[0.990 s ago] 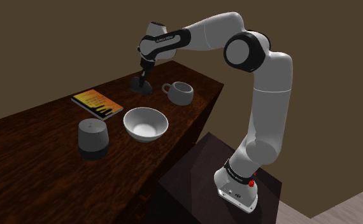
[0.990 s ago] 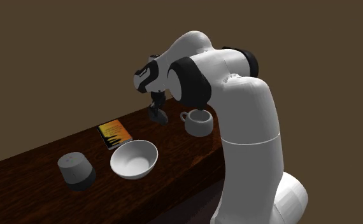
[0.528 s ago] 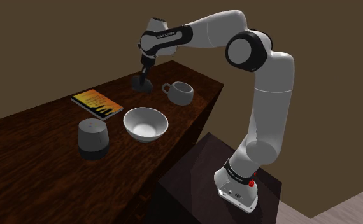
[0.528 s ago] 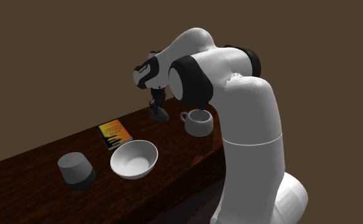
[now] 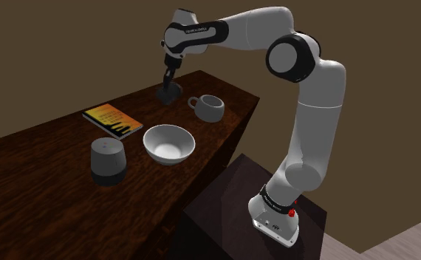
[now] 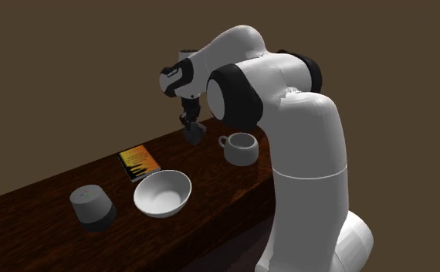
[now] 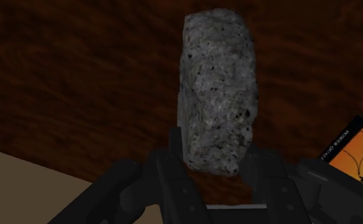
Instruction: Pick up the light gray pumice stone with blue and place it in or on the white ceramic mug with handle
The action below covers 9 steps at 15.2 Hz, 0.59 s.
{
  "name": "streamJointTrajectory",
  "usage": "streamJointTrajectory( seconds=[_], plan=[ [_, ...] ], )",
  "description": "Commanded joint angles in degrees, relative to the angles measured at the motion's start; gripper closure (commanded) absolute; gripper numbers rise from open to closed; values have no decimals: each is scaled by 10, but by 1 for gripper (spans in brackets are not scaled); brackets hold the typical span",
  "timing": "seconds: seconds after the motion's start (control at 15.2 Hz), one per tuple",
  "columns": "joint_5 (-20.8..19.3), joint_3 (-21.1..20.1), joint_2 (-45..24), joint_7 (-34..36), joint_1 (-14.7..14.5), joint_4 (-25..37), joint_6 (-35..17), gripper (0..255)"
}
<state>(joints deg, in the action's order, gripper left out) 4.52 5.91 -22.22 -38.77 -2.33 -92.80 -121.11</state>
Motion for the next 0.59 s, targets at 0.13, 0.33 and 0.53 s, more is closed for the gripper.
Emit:
streamJointTrajectory(
  seconds=[0.13,0.33,0.53],
  plan=[
    [-2,1,9,1,0,19,28,255],
    [-3,1,14,3,0,35,49,255],
    [-4,2,18,4,0,53,70,255]
  ],
)
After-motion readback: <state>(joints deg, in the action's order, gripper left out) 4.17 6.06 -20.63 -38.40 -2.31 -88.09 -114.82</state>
